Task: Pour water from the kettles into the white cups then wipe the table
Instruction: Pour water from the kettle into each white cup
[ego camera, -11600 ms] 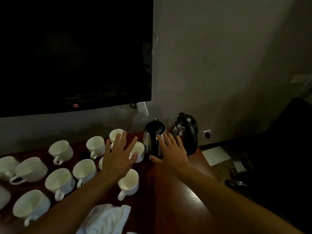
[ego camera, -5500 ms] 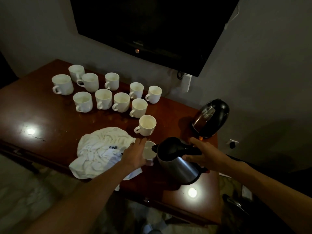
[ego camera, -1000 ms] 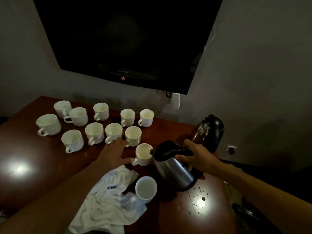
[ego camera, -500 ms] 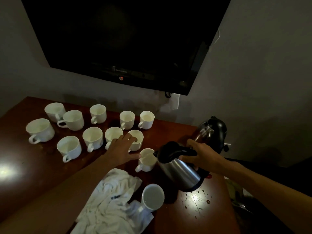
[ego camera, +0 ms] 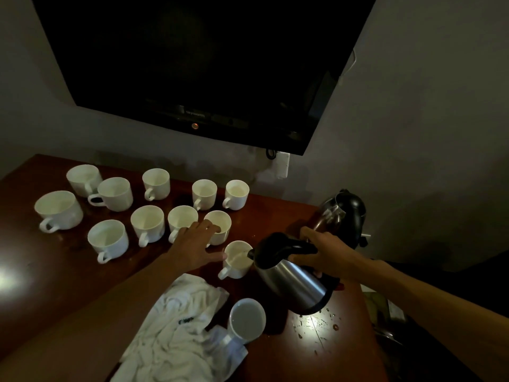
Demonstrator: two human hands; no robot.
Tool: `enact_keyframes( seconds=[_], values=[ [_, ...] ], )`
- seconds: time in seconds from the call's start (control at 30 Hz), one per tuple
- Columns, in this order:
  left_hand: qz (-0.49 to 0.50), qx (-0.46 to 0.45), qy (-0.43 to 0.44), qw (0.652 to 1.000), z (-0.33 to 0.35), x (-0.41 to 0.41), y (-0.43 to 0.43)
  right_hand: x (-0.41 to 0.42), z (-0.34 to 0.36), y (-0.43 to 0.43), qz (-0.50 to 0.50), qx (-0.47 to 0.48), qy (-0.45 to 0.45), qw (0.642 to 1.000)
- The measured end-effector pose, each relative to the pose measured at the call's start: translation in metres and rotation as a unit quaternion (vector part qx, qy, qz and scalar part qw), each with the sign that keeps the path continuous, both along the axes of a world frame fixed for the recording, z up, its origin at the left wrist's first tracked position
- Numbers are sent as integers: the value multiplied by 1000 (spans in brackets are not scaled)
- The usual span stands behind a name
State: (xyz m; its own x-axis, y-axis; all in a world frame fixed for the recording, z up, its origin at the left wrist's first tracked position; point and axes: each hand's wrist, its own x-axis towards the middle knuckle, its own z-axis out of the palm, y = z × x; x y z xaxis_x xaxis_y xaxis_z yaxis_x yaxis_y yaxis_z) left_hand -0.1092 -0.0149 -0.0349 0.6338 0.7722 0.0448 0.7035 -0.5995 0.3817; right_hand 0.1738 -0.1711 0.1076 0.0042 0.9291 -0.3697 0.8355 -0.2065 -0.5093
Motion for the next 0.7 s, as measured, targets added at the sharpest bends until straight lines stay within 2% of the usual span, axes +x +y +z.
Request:
enact_keyframes(
  seconds=[0.5,0.7],
  values=[
    [4,-11,-5,1000,2,-2,-1,-6,6,8,-3,-24,-15,1000],
    [1,-2,1,1000,0,5,1,-3,4,11,17,-18,-50,998]
  ],
)
